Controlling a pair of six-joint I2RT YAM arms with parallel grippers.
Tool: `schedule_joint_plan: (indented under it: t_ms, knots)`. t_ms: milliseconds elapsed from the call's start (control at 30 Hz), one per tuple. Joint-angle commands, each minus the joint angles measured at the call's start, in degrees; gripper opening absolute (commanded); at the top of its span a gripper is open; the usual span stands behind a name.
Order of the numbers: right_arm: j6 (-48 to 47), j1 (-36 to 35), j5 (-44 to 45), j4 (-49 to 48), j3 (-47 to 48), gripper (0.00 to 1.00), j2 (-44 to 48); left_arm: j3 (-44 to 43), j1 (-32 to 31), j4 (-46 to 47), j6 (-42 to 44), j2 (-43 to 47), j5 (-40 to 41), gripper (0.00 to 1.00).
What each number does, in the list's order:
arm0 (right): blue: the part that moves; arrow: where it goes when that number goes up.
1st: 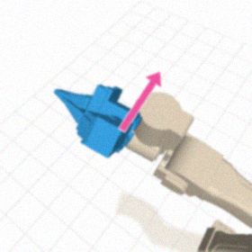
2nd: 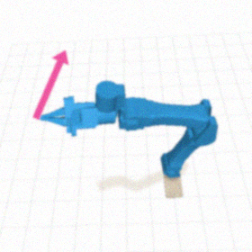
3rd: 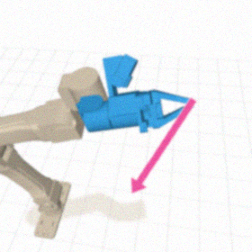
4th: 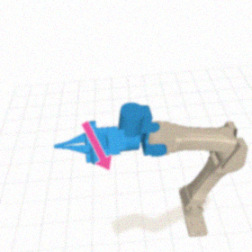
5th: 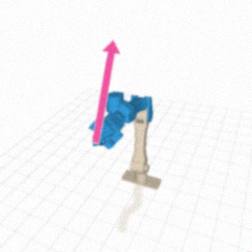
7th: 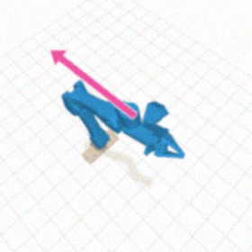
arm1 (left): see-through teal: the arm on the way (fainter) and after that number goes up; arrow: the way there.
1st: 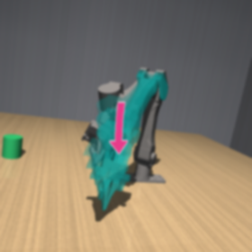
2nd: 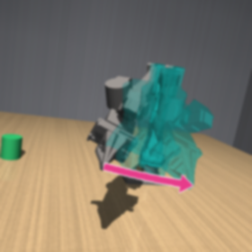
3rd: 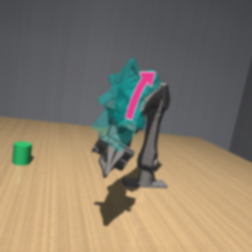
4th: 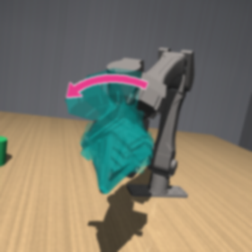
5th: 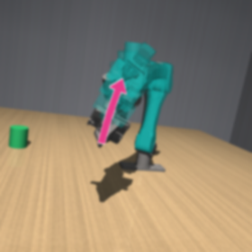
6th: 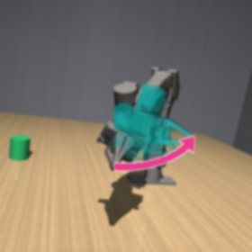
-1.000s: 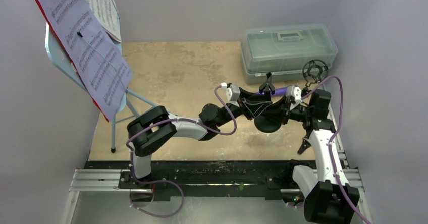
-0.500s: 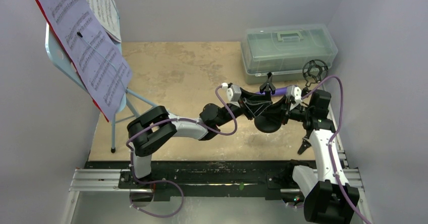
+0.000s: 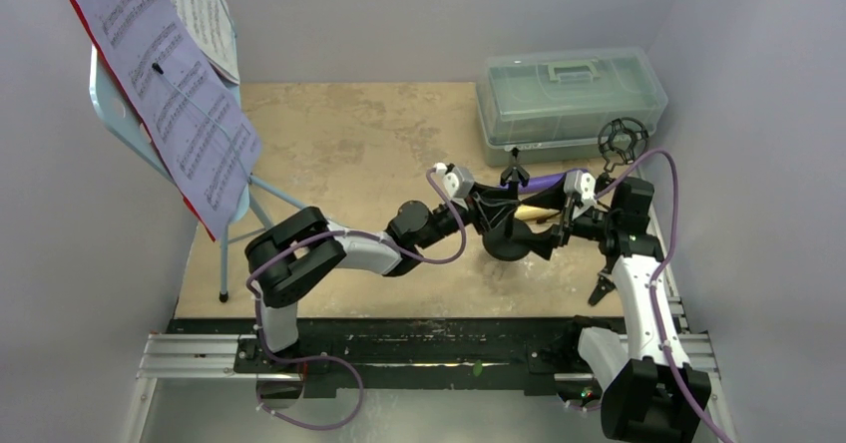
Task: Pack up the instrument practice props
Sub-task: Place the microphone stand at the center of the board.
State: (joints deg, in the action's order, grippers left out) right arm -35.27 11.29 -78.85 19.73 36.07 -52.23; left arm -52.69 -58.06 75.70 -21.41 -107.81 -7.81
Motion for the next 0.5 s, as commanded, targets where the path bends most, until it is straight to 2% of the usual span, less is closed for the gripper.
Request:
schedule_joint_plan:
  t_ms: [0, 233, 467]
  knots:
    - [-4.2, 0.0, 1.7, 3.2, 3.9, 0.91, 0.5, 2.0, 4.1, 4.0, 2.1, 6.6, 4.3, 0.0]
    - [-8.4, 0.0, 3.9, 6.6, 5.2, 0.92, 0.9, 4.6, 11.6, 0.1, 5.1, 7.7, 14.9, 0.0]
    - [-8.8, 0.0, 5.2, 7.0, 5.6, 0.93, 1.2, -3.9, 15.6, 1.9, 12.2, -1.3, 30.2, 0.0]
